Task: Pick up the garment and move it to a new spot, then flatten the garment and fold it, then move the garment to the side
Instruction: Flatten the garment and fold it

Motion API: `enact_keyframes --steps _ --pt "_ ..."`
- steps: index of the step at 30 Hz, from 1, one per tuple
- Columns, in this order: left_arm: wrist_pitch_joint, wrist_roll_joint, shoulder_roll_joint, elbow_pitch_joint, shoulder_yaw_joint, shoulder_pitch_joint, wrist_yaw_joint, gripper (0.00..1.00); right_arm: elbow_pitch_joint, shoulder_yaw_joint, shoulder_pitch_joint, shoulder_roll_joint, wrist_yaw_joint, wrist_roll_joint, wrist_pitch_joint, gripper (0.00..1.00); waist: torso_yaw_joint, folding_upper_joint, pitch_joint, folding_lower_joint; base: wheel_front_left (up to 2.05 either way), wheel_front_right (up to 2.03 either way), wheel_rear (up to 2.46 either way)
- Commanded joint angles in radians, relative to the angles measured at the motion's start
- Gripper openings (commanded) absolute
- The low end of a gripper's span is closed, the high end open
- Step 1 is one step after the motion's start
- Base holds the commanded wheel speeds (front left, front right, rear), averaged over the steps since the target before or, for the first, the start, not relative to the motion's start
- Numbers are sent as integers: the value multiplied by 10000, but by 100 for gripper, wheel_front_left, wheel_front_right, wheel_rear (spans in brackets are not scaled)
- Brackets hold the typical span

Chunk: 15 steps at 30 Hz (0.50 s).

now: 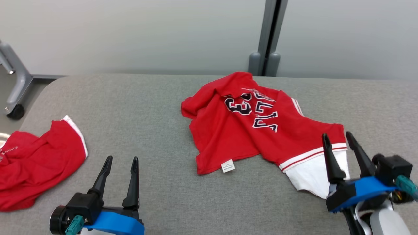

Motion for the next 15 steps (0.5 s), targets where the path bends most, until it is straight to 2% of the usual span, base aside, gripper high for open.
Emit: enact_keyframes --steps 1,6,15 --pt "49 -31 60 -24 15 93 27 100 -202 -82 355 84 1 -59 129 100 -176 1 -164 2 0 0 0" --pt "143 -93 137 19 21 380 129 100 -1270 -376 1446 449 1 -299 673 100 -458 1 -372 2 0 0 0" --pt "188 -254 238 88 139 870 296 100 -2037 -544 2144 623 1 -361 1184 100 -812 1 -573 2 0 0 0"
